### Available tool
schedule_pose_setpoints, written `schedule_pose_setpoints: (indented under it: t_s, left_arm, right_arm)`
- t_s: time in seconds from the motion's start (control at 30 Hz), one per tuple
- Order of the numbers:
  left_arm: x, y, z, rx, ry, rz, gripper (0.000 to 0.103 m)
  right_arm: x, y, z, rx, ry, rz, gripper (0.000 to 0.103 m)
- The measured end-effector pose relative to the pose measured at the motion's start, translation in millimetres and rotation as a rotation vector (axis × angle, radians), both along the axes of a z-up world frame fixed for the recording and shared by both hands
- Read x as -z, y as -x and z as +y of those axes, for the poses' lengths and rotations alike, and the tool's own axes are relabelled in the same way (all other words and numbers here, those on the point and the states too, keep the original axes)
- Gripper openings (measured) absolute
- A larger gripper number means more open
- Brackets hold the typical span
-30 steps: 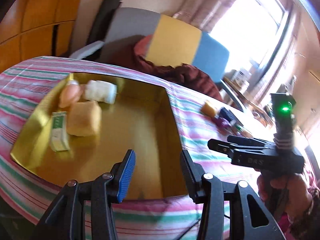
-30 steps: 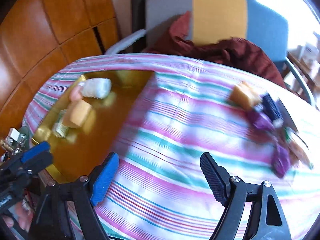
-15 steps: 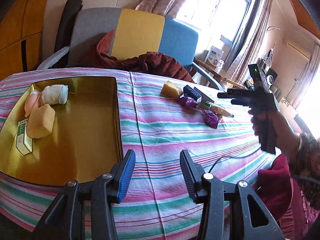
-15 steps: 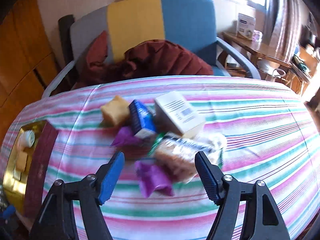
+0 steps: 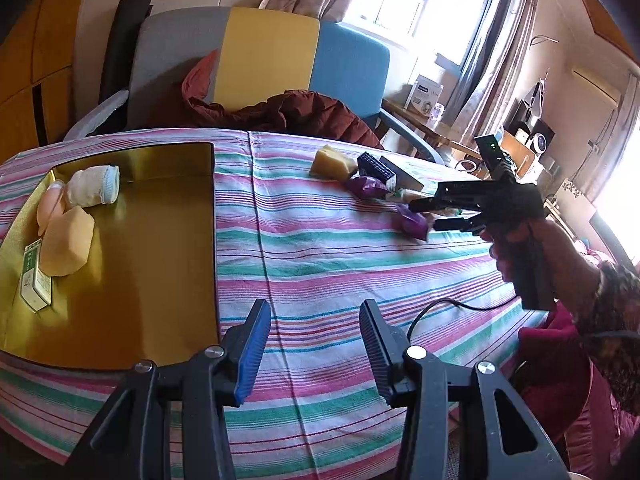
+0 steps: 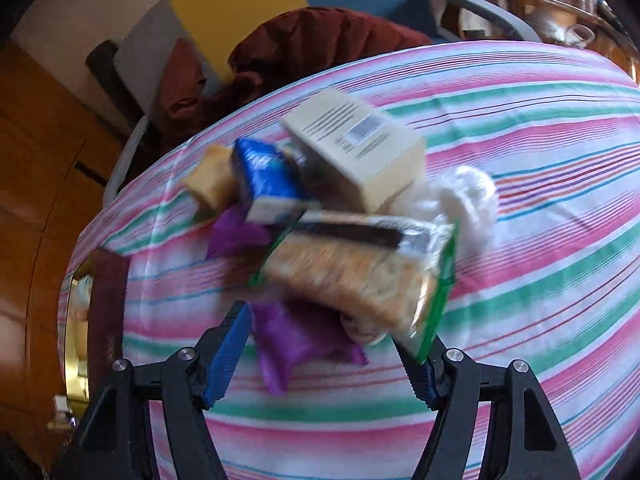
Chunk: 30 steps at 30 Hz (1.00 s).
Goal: Organize objects
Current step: 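Move both tools back toward the remaining items on the cloth, then grasp the purple candy with the left tool while the right tool grasps the cracker bar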
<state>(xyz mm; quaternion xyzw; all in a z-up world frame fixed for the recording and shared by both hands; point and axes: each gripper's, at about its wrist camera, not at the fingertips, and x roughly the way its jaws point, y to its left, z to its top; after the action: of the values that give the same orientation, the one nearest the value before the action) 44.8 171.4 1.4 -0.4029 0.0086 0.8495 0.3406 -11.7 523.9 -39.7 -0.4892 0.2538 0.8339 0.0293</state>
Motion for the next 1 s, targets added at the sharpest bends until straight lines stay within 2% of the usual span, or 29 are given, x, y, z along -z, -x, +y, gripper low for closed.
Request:
schedule_pose_setpoints:
  t_s: [0.1, 0.2, 0.37, 0.47, 0.53, 0.7, 0.87, 1.0]
  left_arm:
    - [3.6, -1.1, 4.3, 0.009, 0.012, -0.008, 0.046]
    - [6.5, 0.0, 4.3, 0.011, 0.010, -0.018, 0.046]
    - [8.6, -1.2, 5.6, 0.015, 0.015, -0.025, 0.046]
    - [7.6, -3.1, 6.9, 0.020, 0.025, -0.017, 0.046]
    - [7.8, -3.8, 8.5, 0.021, 0.030, -0.017, 0.046]
    - [8.5, -6.4, 16.4, 0.039, 0.045, -0.016, 0.046]
    - [10.8, -10.5, 25.1, 0.063, 0.066, -0.014, 0.047]
    - [14.0, -9.5, 32.9, 0.072, 0.073, -0.026, 0.047]
  right_arm:
    - [-4.7, -13.9, -33.0, -0.135, 0.026, 0.031, 0.072]
    - [-14.8, -25.6, -42.1, -0.184, -0.020, 0.080, 0.072]
    - [-36.8, -26.2, -4.0, -0.053, -0.168, 0.170, 0.073]
    - [-35.2, -18.5, 23.8, -0.003, -0.278, 0.132, 0.074]
    - [-26.4, -10.3, 31.3, -0.010, -0.312, 0.096, 0.074]
    - [-11.2, -2.8, 47.7, -0.021, -0.301, 0.085, 0.064]
    - [12.3, 8.7, 47.4, -0.086, -0.282, 0.055, 0.065]
    - [17.0, 9.2, 56.3, -0.052, -0.223, 0.053, 0.066]
